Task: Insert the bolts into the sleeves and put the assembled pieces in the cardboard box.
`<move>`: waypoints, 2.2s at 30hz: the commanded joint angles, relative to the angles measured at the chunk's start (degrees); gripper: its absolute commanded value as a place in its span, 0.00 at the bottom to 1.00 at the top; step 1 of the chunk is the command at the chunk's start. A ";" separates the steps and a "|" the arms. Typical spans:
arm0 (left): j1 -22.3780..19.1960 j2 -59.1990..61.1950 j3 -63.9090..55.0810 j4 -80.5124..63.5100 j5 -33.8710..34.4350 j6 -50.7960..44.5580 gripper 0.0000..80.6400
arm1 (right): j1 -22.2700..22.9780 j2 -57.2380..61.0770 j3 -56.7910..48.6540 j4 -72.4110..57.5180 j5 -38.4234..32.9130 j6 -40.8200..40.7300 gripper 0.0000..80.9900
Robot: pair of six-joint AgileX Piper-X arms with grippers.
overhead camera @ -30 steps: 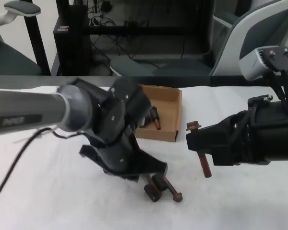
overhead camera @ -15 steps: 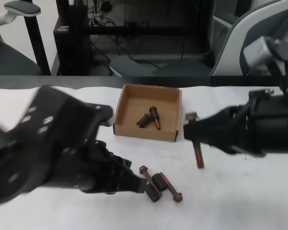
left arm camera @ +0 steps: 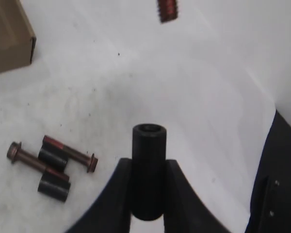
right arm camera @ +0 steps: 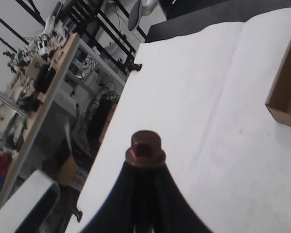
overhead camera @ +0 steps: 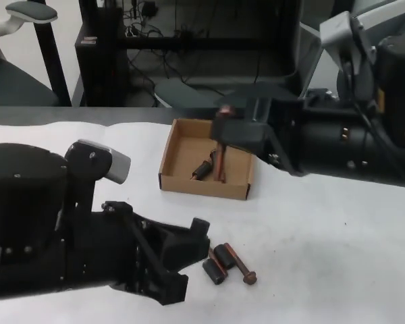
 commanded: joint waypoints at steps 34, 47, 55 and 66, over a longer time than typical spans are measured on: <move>6.01 -0.80 -0.21 -11.67 7.98 -3.25 0.02 | 0.14 1.66 0.11 -6.94 -2.63 2.52 0.01; 5.88 -0.01 -0.21 -9.00 7.98 -3.93 0.02 | 0.14 1.66 -0.19 -8.23 -3.24 2.26 0.01; 5.88 0.33 -0.21 -8.98 7.98 -3.83 0.02 | 0.02 1.86 -0.19 -8.05 -3.24 0.71 0.01; 5.88 0.33 -0.21 -9.27 8.83 -4.34 0.02 | 0.14 4.24 -0.19 -8.24 -3.62 -0.83 0.01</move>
